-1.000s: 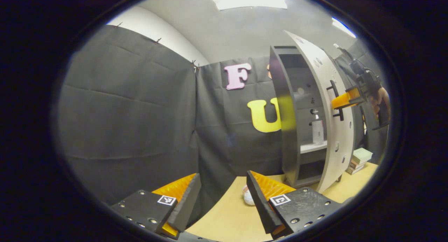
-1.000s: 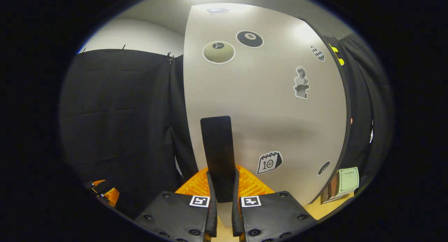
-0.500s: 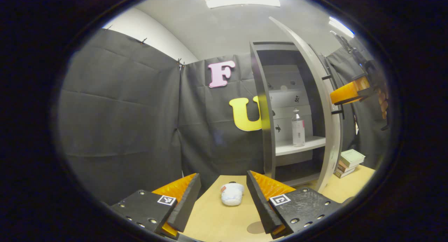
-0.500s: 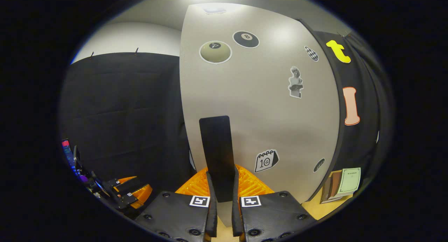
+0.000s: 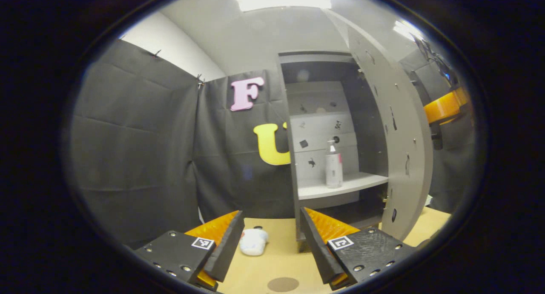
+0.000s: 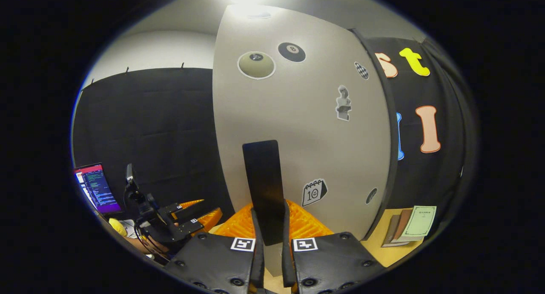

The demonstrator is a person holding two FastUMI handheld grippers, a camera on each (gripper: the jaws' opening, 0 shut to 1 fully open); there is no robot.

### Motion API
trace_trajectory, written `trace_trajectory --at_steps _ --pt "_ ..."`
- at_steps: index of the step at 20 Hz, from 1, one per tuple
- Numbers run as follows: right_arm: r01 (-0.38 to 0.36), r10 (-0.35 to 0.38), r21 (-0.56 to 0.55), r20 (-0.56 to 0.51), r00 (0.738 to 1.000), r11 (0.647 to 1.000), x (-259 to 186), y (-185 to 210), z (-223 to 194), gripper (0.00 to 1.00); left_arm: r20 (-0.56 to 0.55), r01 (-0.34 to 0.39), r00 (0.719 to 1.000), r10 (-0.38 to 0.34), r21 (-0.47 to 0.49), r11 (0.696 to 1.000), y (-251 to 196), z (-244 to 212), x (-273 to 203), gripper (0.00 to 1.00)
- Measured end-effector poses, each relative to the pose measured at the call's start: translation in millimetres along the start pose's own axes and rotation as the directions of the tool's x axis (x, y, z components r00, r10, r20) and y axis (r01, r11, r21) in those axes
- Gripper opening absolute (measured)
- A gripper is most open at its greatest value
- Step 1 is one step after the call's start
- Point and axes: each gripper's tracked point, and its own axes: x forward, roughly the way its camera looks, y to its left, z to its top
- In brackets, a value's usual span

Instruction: Open the cabinet door with the right hand, grasp the bottle in the cabinet with the left hand and place it on the coaster, then close the cabinet door with the right hand.

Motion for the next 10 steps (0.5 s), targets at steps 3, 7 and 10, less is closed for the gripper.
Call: trace_trajectory --at_steps 3,7,10 --pt "0.021 -0.020 -0.007 0.026 0.999 1.000 -18 -6 1 0.18 0.007 0.050 0.999 -0.050 0.002 0.999 -38 5 9 0.81" --pt "0.058 -0.057 -0.017 0.060 0.997 0.998 -34 -21 1 0.18 0.021 0.111 0.994 -0.110 -0.004 0.994 -83 12 18 0.81" --pt "0.120 -0.117 -0.031 0.079 0.990 0.992 -49 -34 2 0.18 0.014 0.152 0.988 -0.152 -0.034 0.988 -113 11 23 0.80"
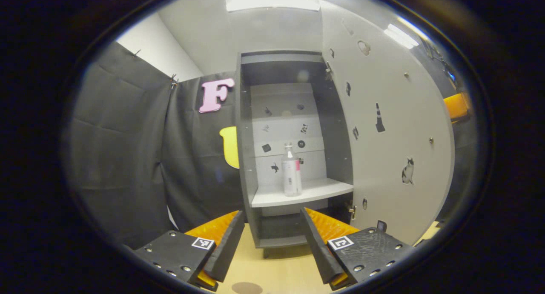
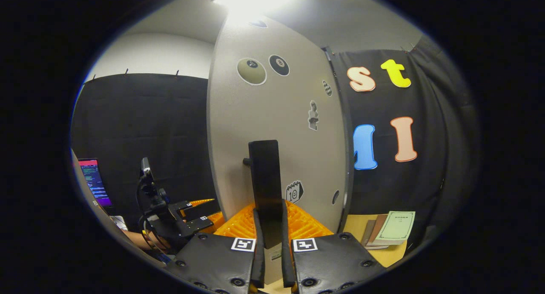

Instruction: Open the cabinet door with the right hand, grasp the bottle in the cabinet with the left hand and place it on the coaster, then close the cabinet door with the right hand.

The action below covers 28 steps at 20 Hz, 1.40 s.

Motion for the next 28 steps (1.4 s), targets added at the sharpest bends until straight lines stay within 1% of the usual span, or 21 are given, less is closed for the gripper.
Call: trace_trajectory --at_steps 1,2,3,4,5,7,8,11,13,15,16,17,18,19,20,21,22,23,24,26,28 --pt "0.023 -0.023 -0.008 0.005 1.000 1.000 -4 -3 0 0.18 0.000 0.012 1.000 -0.012 -0.009 1.000 -9 -1 1 0.80" --pt "0.046 -0.046 -0.022 0.008 0.999 0.999 -4 -6 0 0.14 0.000 0.021 1.000 -0.021 -0.016 1.000 -19 0 3 0.80" --pt "0.065 -0.065 -0.032 0.011 0.998 0.997 -8 -10 2 0.18 -0.003 0.030 1.000 -0.030 -0.023 0.999 -28 -1 5 0.80" --pt "0.084 -0.083 -0.037 0.008 0.996 0.996 -12 -15 2 0.14 -0.005 0.036 0.999 -0.036 -0.031 0.999 -36 -2 9 0.80" --pt "0.100 -0.099 -0.035 0.013 0.995 0.994 -19 -20 3 0.17 -0.004 0.040 0.999 -0.040 -0.039 0.998 -44 -1 12 0.84" --pt "0.130 -0.130 -0.017 0.019 0.991 0.991 -24 -31 6 0.17 0.002 0.037 0.999 -0.037 -0.049 0.998 -57 2 16 0.80" --pt "0.134 -0.134 0.000 0.024 0.991 0.991 -27 -37 7 0.17 0.008 0.031 1.000 -0.030 -0.048 0.998 -63 5 18 0.81" --pt "0.047 -0.050 0.086 0.030 0.998 0.995 -26 -30 8 0.17 0.021 -0.002 1.000 0.003 -0.023 1.000 -73 14 22 0.81" --pt "0.035 -0.038 0.067 0.040 0.999 0.997 -31 -36 10 0.17 0.024 -0.019 1.000 0.019 0.004 1.000 -76 22 26 0.79" --pt "0.036 -0.040 0.067 0.059 0.997 0.997 -39 -45 13 0.22 0.037 -0.032 0.999 0.031 0.034 0.999 -74 33 31 0.79" --pt "0.024 -0.031 0.089 0.073 0.997 0.996 -45 -47 17 0.26 0.047 -0.040 0.998 0.037 0.051 0.998 -72 40 36 0.79" --pt "0.029 -0.038 0.109 0.084 0.996 0.994 -49 -53 17 0.39 0.061 -0.047 0.997 0.042 0.066 0.997 -69 47 41 0.79" --pt "0.041 -0.052 0.116 0.092 0.994 0.992 -56 -61 17 0.45 0.074 -0.053 0.996 0.047 0.080 0.995 -66 54 48 0.79" --pt "0.075 -0.086 0.106 0.105 0.991 0.992 -62 -73 18 0.65 0.083 -0.051 0.996 0.043 0.092 0.995 -65 59 55 0.79" --pt "0.148 -0.157 0.089 0.113 0.981 0.985 -73 -92 17 0.85 0.087 -0.038 0.996 0.030 0.099 0.994 -66 62 64 0.80" --pt "0.224 -0.232 0.075 0.110 0.966 0.972 -75 -112 10 0.99 0.087 -0.017 0.996 0.008 0.104 0.994 -70 64 76 0.80" --pt "0.288 -0.295 0.078 0.098 0.950 0.954 -79 -129 2 0.98 0.084 0.001 0.996 -0.010 0.107 0.994 -70 67 87 0.81" --pt "0.327 -0.335 0.096 0.084 0.939 0.940 -81 -135 -5 0.92 0.080 0.015 0.997 -0.023 0.107 0.994 -69 68 99 0.80" --pt "0.354 -0.364 0.122 0.077 0.928 0.927 -82 -139 -8 0.98 0.083 0.026 0.996 -0.035 0.104 0.994 -67 71 111 0.80" --pt "0.405 -0.421 0.161 0.080 0.904 0.900 -83 -146 -8 0.98 0.097 0.052 0.994 -0.060 0.085 0.995 -62 78 136 0.80" --pt "0.458 -0.473 0.166 0.067 0.878 0.873 -86 -151 -14 0.98 0.111 0.072 0.991 -0.078 0.056 0.996 -58 86 159 0.80"
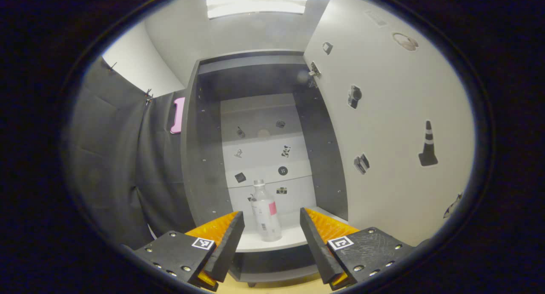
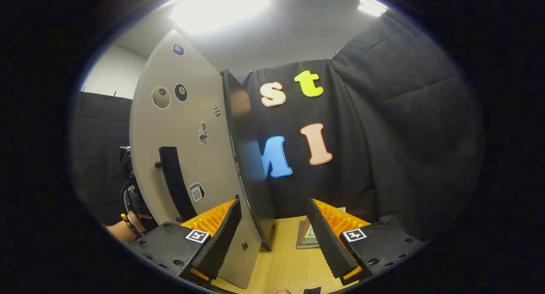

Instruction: Open the cabinet door with the right hand, grasp the bottle in the cabinet with the left hand and place it on the coaster, then close the cabinet door with the right hand.

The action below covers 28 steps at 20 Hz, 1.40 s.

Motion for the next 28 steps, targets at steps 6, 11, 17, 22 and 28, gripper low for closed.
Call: trace_trajectory --at_steps 6,11,17,22,28 --pt "0.137 -0.137 0.010 0.001 0.991 0.991 2 -7 -6 0.98 -0.014 0.038 0.999 -0.038 -0.039 0.999 17 -21 69 0.81" --pt "0.251 -0.251 0.038 -0.016 0.968 0.967 7 -22 -19 0.98 -0.099 0.057 0.993 -0.063 -0.060 0.997 25 -69 121 0.80" --pt "0.314 -0.311 0.050 -0.067 0.948 0.948 20 -29 -38 0.98 -0.163 0.060 0.983 -0.079 -0.117 0.991 30 -112 160 0.80" --pt "0.288 -0.283 0.043 -0.099 0.954 0.957 36 -24 -48 0.98 -0.176 0.067 0.980 -0.094 -0.155 0.986 31 -120 169 0.77" --pt "0.227 -0.222 0.042 -0.096 0.970 0.973 53 -25 -44 0.98 -0.113 0.051 0.991 -0.073 -0.188 0.981 45 -89 139 0.73"
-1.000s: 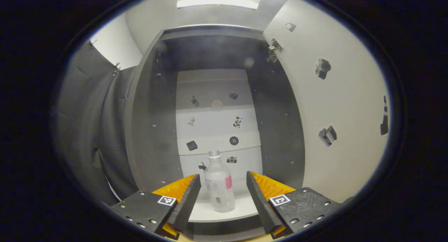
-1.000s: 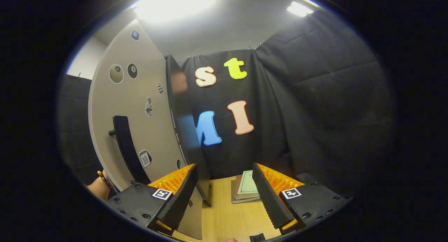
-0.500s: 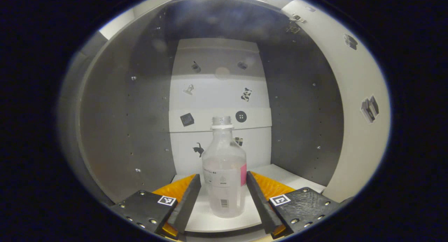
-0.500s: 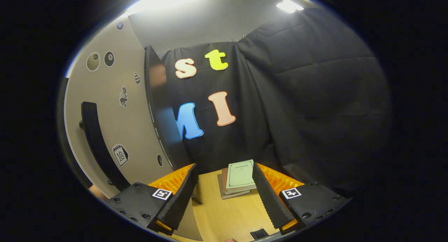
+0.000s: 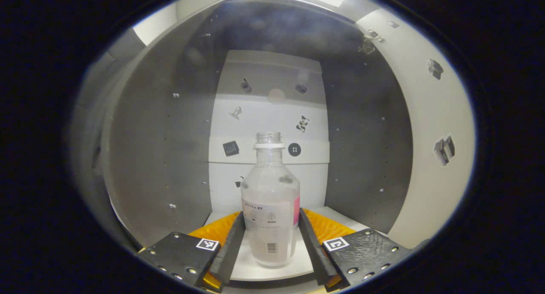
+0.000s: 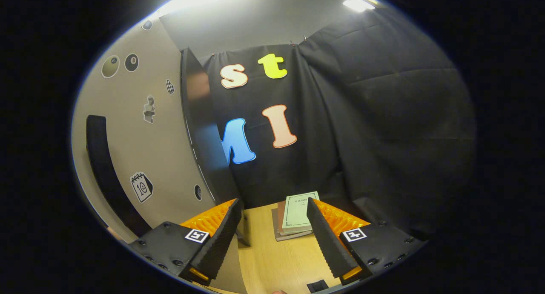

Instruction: Open the cabinet door with the right hand, grasp the bottle in the cabinet with the left hand and place it on the coaster, then close the cabinet door with the right hand.

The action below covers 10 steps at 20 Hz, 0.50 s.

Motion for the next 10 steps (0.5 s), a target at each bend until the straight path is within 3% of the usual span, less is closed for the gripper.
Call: trace_trajectory --at_steps 5,10 --pt "-0.051 0.052 -0.080 0.011 0.999 0.995 11 2 3 0.98 0.033 -0.042 0.999 0.041 0.021 0.999 15 20 -54 0.75" --pt "-0.141 0.143 -0.136 0.010 0.990 0.981 22 15 3 0.98 0.045 -0.131 0.991 0.129 0.060 0.990 47 28 -116 0.74"
